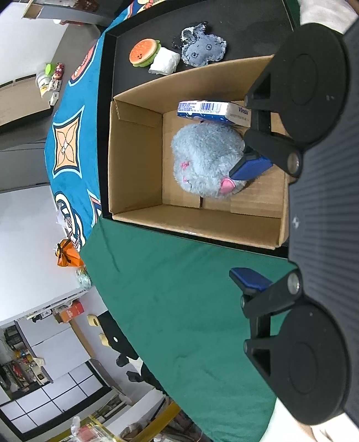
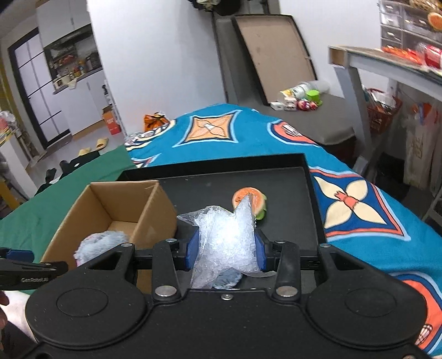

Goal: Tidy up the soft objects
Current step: 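Lift the bubble wrap with the right tool into the cardboard box and release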

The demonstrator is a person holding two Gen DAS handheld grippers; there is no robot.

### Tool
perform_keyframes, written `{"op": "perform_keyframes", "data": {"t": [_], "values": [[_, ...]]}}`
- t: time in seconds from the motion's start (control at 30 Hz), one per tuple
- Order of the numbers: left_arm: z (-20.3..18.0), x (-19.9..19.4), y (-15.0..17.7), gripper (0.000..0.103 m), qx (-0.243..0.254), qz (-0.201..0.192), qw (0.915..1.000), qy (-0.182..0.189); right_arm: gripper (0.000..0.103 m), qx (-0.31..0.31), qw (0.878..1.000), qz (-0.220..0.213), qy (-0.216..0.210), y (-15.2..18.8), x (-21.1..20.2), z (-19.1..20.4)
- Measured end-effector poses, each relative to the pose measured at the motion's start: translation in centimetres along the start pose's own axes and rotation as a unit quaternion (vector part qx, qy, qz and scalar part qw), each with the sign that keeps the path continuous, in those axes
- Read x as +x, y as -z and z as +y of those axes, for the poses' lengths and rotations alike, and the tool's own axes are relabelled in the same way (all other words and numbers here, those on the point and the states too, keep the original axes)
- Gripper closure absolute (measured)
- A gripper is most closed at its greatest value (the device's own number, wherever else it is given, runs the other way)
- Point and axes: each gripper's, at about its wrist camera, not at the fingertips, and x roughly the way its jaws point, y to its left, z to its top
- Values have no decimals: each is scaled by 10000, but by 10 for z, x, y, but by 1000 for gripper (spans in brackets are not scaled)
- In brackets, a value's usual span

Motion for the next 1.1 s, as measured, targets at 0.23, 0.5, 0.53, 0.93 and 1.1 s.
{"op": "perform_keyframes", "data": {"t": [0.23,0.5,0.53,0.93,1.1], "values": [[7,0,0,35,-83,-62,9999,131,63,-327,9992,-78,-200,-8,-5,24],[15,6,2,38,-254,-118,9990,347,63,-688,9970,-131,-332,-19,-3,56],[16,7,3,38,-273,-125,9989,360,63,-711,9968,-135,-338,-20,-2,58],[32,25,6,72,-575,6,9959,696,63,-1116,9925,-142,-469,-32,15,103],[35,31,8,87,-636,56,9954,710,62,-1350,9891,-176,-561,-36,20,123]]}}
